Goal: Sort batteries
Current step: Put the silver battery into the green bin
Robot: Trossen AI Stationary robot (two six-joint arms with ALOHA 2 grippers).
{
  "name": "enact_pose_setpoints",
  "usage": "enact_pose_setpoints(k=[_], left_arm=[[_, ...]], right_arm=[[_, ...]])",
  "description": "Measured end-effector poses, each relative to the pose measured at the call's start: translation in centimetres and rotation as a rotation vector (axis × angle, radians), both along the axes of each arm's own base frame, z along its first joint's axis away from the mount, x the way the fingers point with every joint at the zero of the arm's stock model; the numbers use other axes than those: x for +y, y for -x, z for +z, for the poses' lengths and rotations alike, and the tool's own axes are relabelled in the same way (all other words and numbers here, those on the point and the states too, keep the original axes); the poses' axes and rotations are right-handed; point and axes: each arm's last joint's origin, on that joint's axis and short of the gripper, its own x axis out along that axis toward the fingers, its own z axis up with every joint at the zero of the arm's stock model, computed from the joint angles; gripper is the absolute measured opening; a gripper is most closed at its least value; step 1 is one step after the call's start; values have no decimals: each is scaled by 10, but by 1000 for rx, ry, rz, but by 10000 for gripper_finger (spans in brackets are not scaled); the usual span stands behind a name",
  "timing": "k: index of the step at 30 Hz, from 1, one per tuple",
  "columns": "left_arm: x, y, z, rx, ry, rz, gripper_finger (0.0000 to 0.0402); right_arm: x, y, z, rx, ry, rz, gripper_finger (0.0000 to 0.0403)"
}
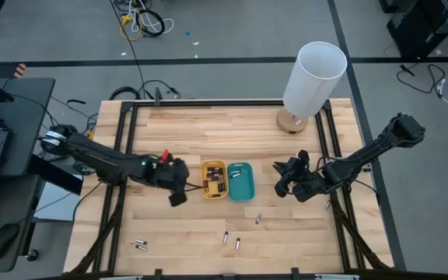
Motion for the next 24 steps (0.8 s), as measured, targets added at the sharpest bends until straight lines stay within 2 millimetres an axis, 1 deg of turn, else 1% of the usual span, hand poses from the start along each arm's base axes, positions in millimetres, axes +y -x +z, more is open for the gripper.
enact_pose_setpoints(k=[2, 6, 8, 12, 14, 17, 24], left_arm=[[0, -8, 14, -121, -20, -3, 45], [3, -30, 28, -348, -1, -24, 45], [6, -41, 31, -424, 21, -41, 45], [13, -61, 30, -544, 16, -67, 46], [18, -71, 26, -576, 16, -75, 46], [24, -84, 14, -588, 42, -80, 46], [32, -110, -6, -679, 88, -96, 46]], right_arm=[[0, 0, 0, -4, 1, 3, 44], [0, -1, 1, -4, -3, 7, 44], [1, 0, -1, 20, -21, 33, 44], [2, 0, -2, 69, -37, 95, 44], [2, 0, -2, 72, -33, 98, 44], [3, -1, -2, 80, -25, 112, 46], [5, -1, -3, 85, -105, 150, 40]])
